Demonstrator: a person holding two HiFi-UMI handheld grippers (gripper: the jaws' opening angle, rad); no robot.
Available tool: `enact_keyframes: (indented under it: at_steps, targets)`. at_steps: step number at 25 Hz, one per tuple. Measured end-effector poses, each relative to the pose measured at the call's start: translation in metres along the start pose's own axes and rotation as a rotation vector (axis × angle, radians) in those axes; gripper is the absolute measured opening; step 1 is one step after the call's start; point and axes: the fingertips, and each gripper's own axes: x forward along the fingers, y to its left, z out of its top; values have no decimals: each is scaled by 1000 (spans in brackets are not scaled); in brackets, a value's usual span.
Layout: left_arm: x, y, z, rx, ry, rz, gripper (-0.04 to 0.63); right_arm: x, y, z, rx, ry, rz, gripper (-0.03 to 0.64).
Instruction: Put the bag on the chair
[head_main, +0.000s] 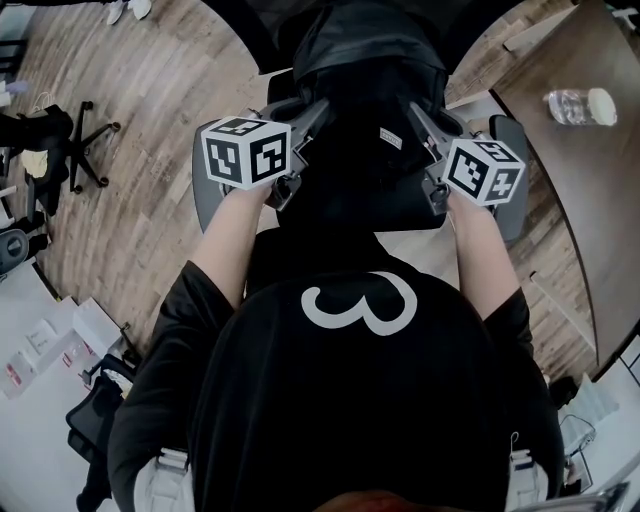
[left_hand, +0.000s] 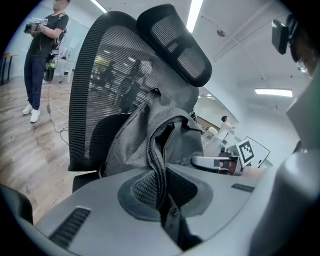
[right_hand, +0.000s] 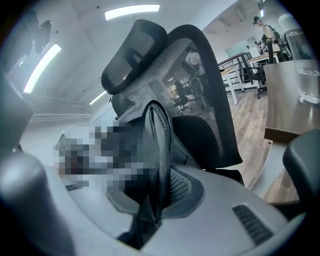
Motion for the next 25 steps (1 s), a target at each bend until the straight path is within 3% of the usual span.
enact_keyframes:
  at_steps: [11,21,23,25]
  targets:
    - [20,29,2,-57,-37,72,35,15,-12,-2,-7,0,-9,57]
    - [23,28,-5,-156,-56,39,43,13,-15,-7,36,-20,14,60]
    - [20,30,-7,-150,-56,51,90,14,-12,-6,43,-25,19,61]
    - [17,35,-9,-146,-48,52,187,17,-8,-3,49,-27,27,63]
